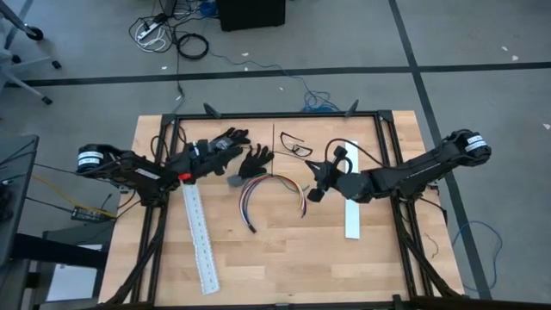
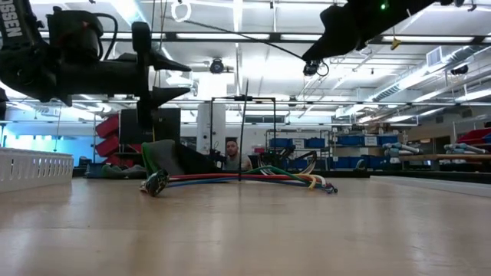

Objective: Ziptie cables
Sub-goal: Insert the black zip tie pointed tail end through the slot to form a loop

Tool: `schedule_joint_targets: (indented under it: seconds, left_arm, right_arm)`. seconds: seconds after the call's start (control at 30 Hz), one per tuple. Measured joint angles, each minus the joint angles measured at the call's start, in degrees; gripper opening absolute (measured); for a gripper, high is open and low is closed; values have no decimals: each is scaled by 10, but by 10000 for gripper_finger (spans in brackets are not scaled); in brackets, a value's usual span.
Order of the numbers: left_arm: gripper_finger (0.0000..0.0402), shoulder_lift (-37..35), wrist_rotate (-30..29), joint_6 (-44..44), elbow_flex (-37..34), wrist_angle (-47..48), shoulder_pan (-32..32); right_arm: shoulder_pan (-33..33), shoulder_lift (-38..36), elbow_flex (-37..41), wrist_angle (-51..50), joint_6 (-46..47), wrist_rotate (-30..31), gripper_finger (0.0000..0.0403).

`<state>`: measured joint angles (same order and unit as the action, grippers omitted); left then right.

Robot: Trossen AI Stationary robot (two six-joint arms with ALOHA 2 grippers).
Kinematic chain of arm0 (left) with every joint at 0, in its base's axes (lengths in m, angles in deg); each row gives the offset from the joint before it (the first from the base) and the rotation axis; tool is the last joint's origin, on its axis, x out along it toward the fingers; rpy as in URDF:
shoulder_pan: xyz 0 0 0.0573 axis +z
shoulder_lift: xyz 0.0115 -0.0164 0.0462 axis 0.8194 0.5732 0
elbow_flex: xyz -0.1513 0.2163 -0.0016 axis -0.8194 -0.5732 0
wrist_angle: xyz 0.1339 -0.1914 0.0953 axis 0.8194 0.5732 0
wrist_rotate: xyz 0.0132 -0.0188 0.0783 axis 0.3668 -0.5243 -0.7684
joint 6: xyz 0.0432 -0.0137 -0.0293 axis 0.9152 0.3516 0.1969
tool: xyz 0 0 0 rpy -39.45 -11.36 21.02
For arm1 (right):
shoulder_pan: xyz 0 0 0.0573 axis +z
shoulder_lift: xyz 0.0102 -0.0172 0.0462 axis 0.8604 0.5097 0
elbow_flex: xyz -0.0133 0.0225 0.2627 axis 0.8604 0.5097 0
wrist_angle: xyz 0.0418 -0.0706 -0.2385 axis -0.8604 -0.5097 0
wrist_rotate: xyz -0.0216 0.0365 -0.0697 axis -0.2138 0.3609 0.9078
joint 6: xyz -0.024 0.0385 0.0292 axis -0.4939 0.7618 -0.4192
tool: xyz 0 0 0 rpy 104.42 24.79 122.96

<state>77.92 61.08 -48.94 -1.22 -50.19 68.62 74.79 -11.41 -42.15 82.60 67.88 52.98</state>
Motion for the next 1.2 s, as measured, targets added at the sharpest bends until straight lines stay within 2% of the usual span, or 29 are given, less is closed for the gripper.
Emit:
schedule_joint_targets:
  seconds: [0.23,0.7,0.97,1.2]
  left_arm:
    - [186,0,1,7,0,0,0]
    - [186,0,1,48,6,-18,0]
    - [186,0,-11,65,55,2,-2]
    - [186,0,8,94,80,14,-3]
  right_arm:
    - [-21,0,36,51,-5,-32,0]
    - [-58,0,36,84,0,-130,0]
    - [-80,28,36,92,11,-128,0]
    - [-112,63,36,116,5,-128,0]
